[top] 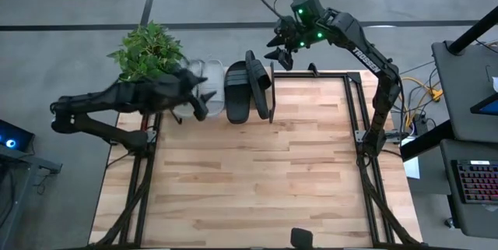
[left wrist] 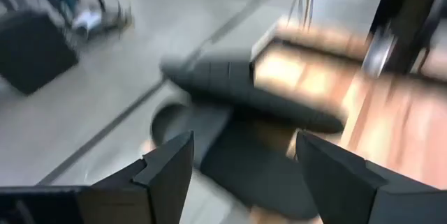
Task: Pick and place slides into the shelf
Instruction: Adjust the right black slipper on the shelf
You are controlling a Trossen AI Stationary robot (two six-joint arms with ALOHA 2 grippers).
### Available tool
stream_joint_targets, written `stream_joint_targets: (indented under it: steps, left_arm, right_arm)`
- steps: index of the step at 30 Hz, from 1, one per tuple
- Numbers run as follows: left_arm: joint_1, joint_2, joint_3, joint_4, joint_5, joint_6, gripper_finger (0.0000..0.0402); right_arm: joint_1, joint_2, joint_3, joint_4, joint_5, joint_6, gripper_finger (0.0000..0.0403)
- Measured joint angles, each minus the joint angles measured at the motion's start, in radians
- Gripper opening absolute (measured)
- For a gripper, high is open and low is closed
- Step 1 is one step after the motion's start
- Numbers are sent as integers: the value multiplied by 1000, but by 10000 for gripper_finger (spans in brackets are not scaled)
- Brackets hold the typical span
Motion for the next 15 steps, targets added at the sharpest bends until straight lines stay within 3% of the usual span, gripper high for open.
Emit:
stream_joint_targets:
  steps: [4, 10, 15]
  left_arm:
    - [0, -55, 4, 118, 0, 0, 237]
    - [0, -107, -3, 136, 0, -1, 237]
    - [0, -113, -3, 134, 0, -1, 238]
  right_arm:
    - [30, 0, -40, -8, 21, -50, 224]
    - [95, 0, -92, -57, 248, -196, 224]
    - [94, 0, -127, -62, 197, -191, 224]
